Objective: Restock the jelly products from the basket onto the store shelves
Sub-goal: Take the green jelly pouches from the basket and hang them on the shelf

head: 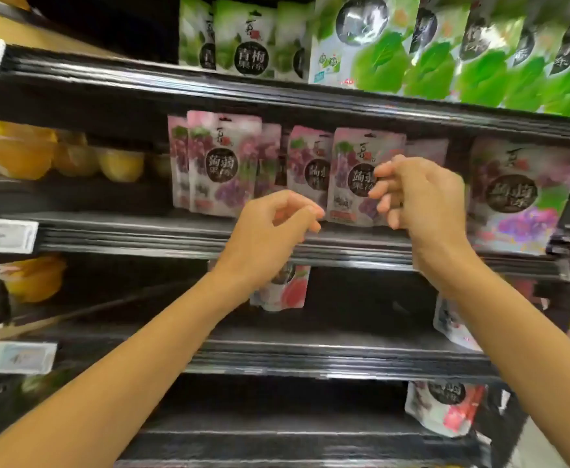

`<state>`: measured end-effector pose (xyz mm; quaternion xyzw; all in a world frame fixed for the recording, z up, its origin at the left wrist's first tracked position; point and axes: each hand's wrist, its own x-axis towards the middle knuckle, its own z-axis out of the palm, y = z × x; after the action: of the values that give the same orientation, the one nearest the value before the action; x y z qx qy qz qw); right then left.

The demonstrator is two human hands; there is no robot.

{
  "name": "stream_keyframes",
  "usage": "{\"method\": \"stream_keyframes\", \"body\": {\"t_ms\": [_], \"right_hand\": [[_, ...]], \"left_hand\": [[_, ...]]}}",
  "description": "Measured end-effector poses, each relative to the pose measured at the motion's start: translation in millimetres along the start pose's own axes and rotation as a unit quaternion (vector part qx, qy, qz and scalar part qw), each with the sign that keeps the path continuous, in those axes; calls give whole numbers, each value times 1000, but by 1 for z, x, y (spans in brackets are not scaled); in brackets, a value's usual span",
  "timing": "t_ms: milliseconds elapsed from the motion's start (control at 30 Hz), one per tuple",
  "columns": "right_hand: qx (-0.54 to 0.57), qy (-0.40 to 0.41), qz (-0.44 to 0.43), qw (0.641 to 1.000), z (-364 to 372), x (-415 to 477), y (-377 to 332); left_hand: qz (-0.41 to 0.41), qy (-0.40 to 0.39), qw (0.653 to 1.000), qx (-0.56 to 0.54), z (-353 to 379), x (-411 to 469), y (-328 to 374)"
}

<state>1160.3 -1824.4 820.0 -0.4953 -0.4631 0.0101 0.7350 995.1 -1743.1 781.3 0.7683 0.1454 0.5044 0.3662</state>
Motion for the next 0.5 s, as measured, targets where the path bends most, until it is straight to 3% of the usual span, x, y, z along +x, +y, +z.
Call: {"method": "stream_keyframes", "body": {"t_ms": [233,367,500], "right_hand": [[-1,-60,262,963,4,-184,105],[-79,-75,447,888,3,-300,183],[-135,-122,540,822,-11,-414,254]], "left_hand": [[-227,-60,970,-62,-7,-162,-113],[-367,-75,925,-63,-3,-275,-200],[-501,-83,861,-44,7,-388,-274]]}}
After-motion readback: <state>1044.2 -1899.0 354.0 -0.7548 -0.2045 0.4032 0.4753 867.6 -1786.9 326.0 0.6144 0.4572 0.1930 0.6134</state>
